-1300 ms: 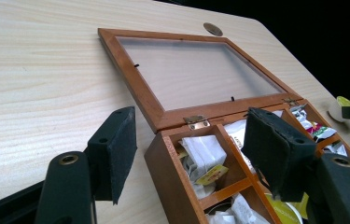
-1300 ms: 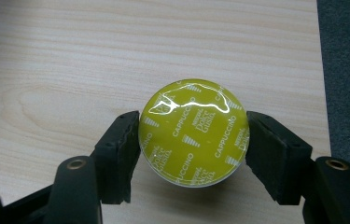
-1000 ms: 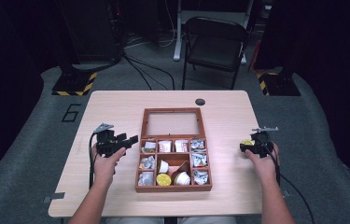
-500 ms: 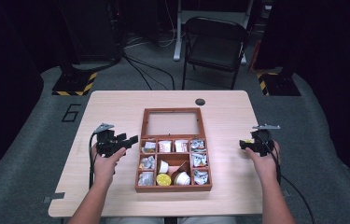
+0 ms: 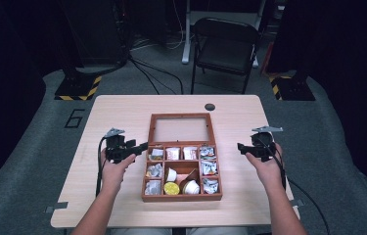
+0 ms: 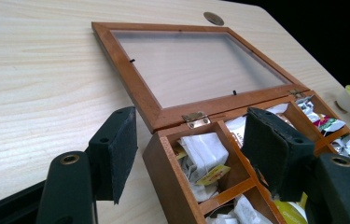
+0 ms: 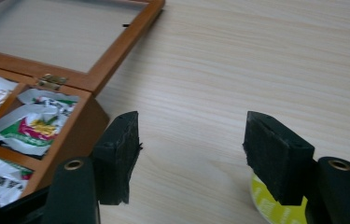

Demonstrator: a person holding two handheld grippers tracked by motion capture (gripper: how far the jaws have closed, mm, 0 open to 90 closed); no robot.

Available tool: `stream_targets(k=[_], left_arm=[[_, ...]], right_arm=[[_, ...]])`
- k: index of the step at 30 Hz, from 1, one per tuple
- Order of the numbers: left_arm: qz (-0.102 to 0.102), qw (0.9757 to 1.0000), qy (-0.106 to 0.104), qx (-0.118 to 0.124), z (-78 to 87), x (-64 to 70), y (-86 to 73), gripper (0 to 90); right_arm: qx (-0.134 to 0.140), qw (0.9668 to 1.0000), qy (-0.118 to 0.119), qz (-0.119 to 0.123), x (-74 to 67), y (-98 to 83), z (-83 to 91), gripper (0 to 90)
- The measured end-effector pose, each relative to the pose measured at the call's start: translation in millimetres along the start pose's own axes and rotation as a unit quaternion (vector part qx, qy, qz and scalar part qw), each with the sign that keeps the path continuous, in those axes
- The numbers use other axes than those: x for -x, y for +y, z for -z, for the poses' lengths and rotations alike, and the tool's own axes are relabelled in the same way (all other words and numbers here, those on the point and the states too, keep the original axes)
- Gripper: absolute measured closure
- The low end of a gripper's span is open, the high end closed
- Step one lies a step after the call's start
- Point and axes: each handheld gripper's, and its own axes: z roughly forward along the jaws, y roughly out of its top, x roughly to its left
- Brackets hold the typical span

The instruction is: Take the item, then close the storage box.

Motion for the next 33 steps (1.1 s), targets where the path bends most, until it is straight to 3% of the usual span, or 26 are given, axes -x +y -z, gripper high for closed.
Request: stream_targets(k=[3, 7, 17, 33], left_arm=[[0.011, 0.9999, 0.001, 0.001, -3.2, -1.6, 1.6, 35.3], [0.003, 1.0000, 0.003, -0.004, -5.1, -3.4, 4.3, 35.3], [0.001, 0.9999, 0.002, -0.013, -12.6, -1.6, 11.4, 35.2], [0.005, 0.9995, 0.009, -0.031, -32.8, -2.0, 22.0, 34.9]], right_arm=[[-0.001, 0.9999, 0.008, 0.008, -10.0, 2.8, -3.5, 36.9], [-0.003, 0.9996, 0.019, 0.023, -15.1, 5.0, -4.9, 38.7], [-0.004, 0.9981, 0.056, 0.023, -21.9, 11.7, -9.3, 38.4], [-0.017, 0.9958, 0.085, 0.031, -37.1, 32.7, -26.0, 36.0]])
